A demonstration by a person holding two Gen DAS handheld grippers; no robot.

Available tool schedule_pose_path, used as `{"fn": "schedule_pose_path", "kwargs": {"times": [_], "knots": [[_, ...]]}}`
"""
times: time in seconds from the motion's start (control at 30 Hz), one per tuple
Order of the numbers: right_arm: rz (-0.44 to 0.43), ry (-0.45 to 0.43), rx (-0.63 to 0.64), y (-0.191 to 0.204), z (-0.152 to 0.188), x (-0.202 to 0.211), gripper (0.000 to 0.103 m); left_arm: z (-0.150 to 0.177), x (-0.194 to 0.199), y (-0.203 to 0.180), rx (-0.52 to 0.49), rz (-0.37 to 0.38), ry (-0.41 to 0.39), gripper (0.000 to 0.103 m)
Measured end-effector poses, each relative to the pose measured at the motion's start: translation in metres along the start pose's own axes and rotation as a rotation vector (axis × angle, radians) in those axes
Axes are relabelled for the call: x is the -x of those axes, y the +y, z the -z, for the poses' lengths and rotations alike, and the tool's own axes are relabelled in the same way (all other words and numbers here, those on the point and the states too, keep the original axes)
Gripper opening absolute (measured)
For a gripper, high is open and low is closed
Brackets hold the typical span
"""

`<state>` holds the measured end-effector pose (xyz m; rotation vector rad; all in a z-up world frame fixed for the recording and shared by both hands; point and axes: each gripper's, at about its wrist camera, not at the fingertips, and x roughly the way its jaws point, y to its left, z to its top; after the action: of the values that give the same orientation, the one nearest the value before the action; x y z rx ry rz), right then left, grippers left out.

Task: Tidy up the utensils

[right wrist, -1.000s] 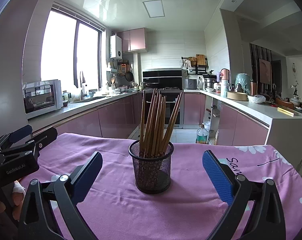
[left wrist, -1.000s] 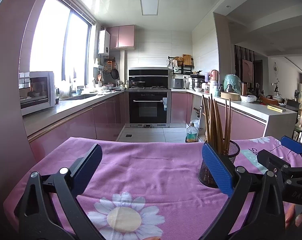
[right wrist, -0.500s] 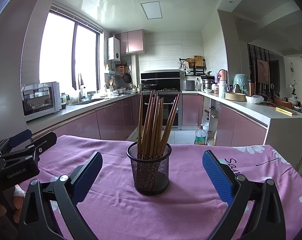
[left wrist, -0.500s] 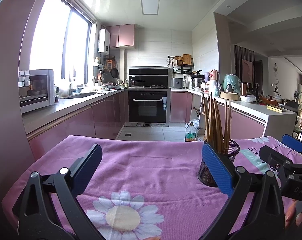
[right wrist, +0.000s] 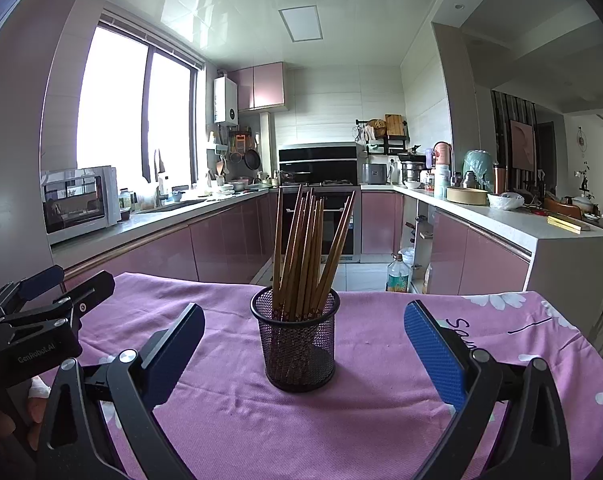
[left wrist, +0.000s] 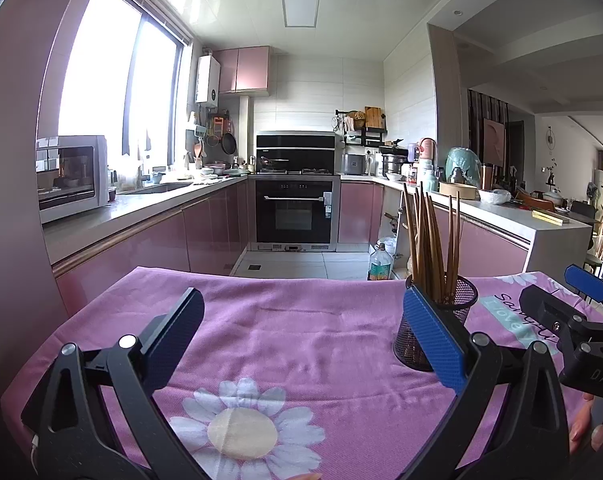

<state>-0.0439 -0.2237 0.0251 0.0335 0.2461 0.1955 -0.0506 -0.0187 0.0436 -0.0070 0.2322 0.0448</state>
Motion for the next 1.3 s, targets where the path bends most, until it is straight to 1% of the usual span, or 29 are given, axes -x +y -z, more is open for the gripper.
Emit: {"fn": "schedule_pose_path", "kwargs": {"times": [1.3], "knots": [[-0.001,-0.004,-0.001,0.0001,-0.0018,0.0015,0.097,0.0035,-0.0008,-0.0029,0.003,0.005,0.002,0.098]]}}
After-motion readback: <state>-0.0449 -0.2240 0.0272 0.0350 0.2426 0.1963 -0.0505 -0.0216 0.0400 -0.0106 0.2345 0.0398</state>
